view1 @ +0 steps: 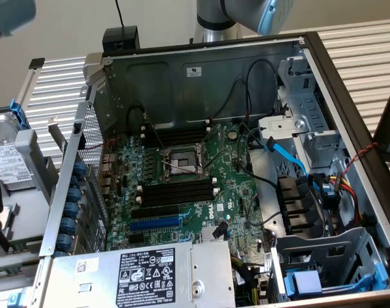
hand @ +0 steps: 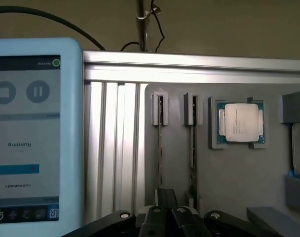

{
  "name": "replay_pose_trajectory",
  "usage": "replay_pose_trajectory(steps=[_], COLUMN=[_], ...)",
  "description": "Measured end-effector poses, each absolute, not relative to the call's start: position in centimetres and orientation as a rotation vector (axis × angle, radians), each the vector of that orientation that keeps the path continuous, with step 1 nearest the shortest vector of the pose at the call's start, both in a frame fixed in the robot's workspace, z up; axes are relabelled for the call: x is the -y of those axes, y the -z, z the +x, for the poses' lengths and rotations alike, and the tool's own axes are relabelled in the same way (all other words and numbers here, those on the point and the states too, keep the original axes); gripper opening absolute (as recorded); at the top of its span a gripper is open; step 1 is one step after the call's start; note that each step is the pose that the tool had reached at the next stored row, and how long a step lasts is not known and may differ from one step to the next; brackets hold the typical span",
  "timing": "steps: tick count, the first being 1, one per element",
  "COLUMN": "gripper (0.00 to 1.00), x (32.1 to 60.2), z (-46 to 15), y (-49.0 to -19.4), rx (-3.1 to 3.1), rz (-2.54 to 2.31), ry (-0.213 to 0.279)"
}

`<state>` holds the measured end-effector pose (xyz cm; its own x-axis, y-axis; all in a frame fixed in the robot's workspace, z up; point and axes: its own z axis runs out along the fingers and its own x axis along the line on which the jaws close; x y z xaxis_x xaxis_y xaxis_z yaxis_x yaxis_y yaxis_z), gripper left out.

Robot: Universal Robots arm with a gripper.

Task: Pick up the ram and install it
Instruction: 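Pick up the ram and move it above insertion slot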

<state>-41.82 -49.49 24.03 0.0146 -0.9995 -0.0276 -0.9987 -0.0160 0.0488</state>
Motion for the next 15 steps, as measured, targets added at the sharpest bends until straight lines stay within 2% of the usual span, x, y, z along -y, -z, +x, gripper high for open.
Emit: replay_pose_trajectory(steps=[15], gripper=[0.11], x=[49.63], z=[-41.63], y=[-23.13], rx=[2.193], rz=[2.227], ry=[0.084])
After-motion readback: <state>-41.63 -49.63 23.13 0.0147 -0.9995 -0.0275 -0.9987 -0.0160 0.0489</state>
